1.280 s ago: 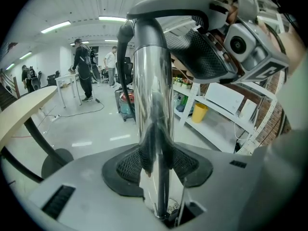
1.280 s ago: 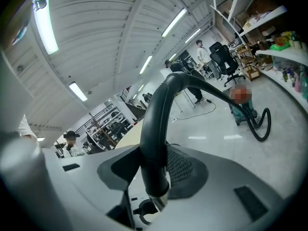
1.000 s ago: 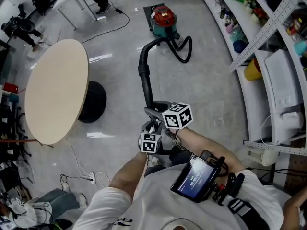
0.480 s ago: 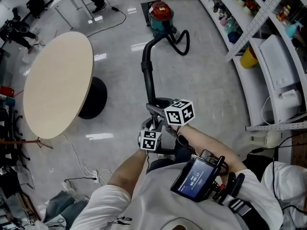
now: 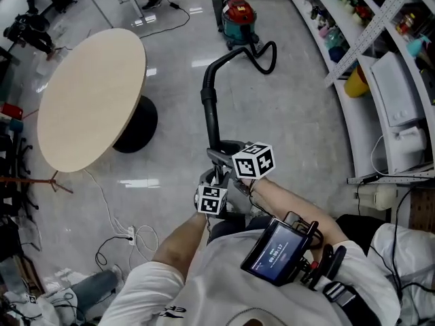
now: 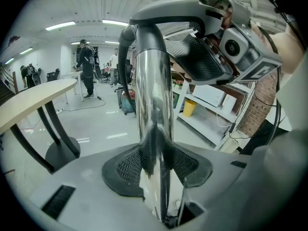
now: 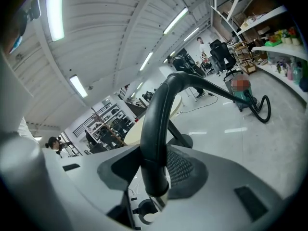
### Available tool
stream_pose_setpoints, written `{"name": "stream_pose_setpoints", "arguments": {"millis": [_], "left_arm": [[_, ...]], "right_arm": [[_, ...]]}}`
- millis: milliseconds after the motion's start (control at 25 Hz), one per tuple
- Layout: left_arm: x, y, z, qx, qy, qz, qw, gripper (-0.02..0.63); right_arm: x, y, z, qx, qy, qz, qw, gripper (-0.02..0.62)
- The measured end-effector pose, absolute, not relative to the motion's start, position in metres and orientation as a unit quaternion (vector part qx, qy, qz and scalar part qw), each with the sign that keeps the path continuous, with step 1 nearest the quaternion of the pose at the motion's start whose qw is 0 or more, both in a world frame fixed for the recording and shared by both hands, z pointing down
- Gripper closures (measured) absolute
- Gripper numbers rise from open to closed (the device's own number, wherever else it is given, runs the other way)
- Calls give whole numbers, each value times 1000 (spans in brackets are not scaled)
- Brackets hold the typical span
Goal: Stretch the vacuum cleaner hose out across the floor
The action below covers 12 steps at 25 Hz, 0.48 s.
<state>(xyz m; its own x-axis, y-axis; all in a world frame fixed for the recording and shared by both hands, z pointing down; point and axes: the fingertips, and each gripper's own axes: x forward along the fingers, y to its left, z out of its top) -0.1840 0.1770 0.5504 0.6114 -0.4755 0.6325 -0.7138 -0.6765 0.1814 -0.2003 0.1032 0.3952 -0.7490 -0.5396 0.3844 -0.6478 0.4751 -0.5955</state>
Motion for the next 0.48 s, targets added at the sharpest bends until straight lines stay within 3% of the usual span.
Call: {"name": "stream_pose_setpoints", "arguments": {"millis": [480], "left_arm": [[-187, 286, 544, 846, -399, 275, 223, 445]], "right_arm": [[-207, 213, 390, 293, -876, 377, 75, 434]]}}
